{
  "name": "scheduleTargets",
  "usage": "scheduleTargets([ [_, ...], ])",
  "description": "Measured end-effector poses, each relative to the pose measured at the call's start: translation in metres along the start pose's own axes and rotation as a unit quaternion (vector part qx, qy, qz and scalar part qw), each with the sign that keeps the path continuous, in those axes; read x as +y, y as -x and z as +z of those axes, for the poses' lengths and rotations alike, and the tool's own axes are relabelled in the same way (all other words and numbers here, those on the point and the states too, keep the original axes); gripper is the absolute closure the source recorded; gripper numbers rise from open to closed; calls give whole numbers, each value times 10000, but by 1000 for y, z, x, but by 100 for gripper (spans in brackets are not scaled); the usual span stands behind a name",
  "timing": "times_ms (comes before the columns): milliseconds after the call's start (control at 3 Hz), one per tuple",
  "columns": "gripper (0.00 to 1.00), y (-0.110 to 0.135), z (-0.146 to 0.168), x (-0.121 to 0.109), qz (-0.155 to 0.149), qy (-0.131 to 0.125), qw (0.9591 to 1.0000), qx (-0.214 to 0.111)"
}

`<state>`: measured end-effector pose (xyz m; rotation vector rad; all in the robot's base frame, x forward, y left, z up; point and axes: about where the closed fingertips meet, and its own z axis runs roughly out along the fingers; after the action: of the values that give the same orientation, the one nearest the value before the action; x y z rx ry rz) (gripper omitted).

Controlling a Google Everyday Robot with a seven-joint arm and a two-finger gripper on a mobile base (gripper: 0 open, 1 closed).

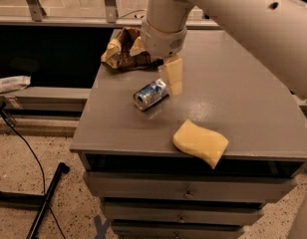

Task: Place redbull can upright

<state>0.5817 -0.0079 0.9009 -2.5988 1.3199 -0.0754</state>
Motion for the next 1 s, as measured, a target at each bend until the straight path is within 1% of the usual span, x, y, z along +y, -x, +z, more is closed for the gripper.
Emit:
scheduleTargets([
  [333, 0, 13, 33, -7, -392, 250, 9988, -135],
  [667, 2, 12, 62, -6, -409, 557, 9976, -40],
  [1000, 31, 7, 73, -4, -247, 688, 9973, 114],
])
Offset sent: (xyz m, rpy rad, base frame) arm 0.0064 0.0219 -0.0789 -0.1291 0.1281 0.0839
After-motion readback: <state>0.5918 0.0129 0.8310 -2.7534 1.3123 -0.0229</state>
